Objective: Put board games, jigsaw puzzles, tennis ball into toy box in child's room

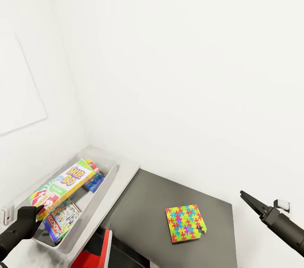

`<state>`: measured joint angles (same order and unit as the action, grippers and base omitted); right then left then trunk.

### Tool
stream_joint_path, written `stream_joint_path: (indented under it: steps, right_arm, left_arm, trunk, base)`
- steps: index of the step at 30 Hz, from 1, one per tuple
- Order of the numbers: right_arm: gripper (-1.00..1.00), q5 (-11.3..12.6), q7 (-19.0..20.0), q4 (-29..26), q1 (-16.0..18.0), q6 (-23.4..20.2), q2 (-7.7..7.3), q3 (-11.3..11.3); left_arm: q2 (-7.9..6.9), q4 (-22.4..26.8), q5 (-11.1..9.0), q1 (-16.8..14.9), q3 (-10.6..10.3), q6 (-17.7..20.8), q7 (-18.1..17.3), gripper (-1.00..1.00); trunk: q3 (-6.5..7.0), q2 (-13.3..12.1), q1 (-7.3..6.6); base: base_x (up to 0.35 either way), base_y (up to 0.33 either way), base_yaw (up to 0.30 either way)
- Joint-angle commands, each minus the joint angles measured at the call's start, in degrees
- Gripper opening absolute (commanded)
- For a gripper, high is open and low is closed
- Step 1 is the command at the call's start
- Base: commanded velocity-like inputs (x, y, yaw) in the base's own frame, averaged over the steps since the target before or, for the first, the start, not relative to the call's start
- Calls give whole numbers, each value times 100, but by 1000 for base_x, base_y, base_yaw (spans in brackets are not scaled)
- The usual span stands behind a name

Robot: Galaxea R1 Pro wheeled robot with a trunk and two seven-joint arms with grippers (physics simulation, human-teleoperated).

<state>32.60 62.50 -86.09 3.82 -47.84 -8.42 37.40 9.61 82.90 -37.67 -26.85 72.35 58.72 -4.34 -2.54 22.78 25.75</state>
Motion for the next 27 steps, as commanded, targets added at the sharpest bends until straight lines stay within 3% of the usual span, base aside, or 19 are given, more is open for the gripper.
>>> stream_joint_path:
  steps: [1,10,15,21,27]
  right_arm:
    - [100,14,8,2,5,-32,-1,4]
    - [100,9,8,11,8,-31,5,4]
    - [100,9,8,13,6,-26,7,4]
    - [100,9,8,14,7,-24,7,4]
    - [100,17,8,14,6,-26,0,4]
  left_arm:
    - [4,4,33,-12,18,28,-68,-100]
    - [-6,-1,32,-18,-5,25,23,-100]
    - [-18,-2,32,-51,-147,18,116,-100]
    - [-27,-2,32,-133,-176,16,398,-100]
    - [-31,-8,32,-152,-177,16,460,-100]
  trunk:
    - [-23,14,4]
    - [-106,14,4]
    - [-150,14,4]
    - [-164,14,4]
    - [-166,14,4]
  base:
    - [0,0,0]
    - [0,0,0]
    - [0,0,0]
    - [0,0,0]
    - [0,0,0]
